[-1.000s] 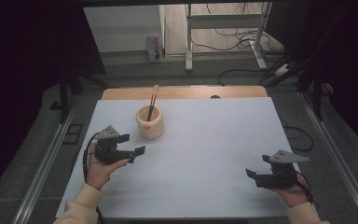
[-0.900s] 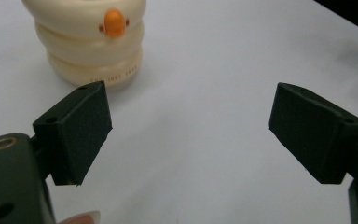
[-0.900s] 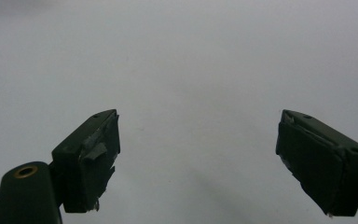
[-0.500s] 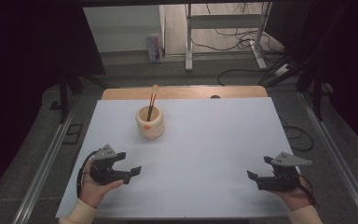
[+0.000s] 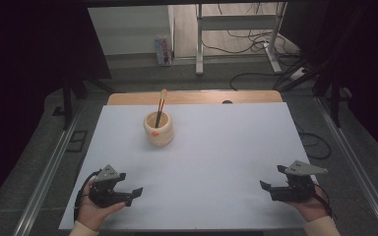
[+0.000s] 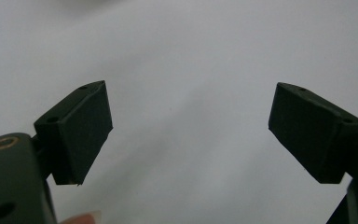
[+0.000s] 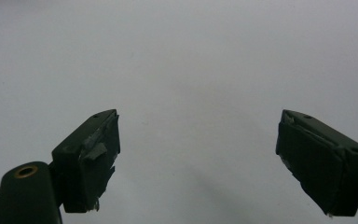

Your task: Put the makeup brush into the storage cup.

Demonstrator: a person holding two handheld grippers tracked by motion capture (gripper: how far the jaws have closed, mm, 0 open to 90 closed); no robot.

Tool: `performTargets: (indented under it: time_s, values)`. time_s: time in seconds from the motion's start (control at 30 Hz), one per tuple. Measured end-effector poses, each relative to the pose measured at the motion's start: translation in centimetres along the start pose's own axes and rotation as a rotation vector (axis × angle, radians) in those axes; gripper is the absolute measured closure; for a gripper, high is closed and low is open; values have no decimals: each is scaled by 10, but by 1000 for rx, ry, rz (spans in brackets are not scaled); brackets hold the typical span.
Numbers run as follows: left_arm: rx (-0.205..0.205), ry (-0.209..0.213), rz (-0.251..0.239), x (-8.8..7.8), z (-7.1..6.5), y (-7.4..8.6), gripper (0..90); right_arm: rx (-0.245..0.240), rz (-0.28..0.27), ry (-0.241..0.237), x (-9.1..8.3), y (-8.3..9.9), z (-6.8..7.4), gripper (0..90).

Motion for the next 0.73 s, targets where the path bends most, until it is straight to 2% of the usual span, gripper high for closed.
performTargets:
  time_s: [0.3, 0.57, 0.73]
  values:
    - [-33, -9, -3, -4, 8, 5, 136, -2, -2, -8, -1, 2, 0, 137]
    - [-23, -12, -3, -3, 7, 4, 136, -3, 1, -14, 1, 2, 0, 137]
    - [-37, -18, -10, -4, 9, 2, 136, 9, -7, -19, 3, 1, -3, 136]
Point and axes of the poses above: each handheld gripper's, and its own axes: x roughly forward along the jaws, y roughly out of its underside, z roughly to its left, the point moved 9 cm from there along x, roughly forward along the jaws, and after that the axes turned 5 degrees about -x, right-handed, at the moved point
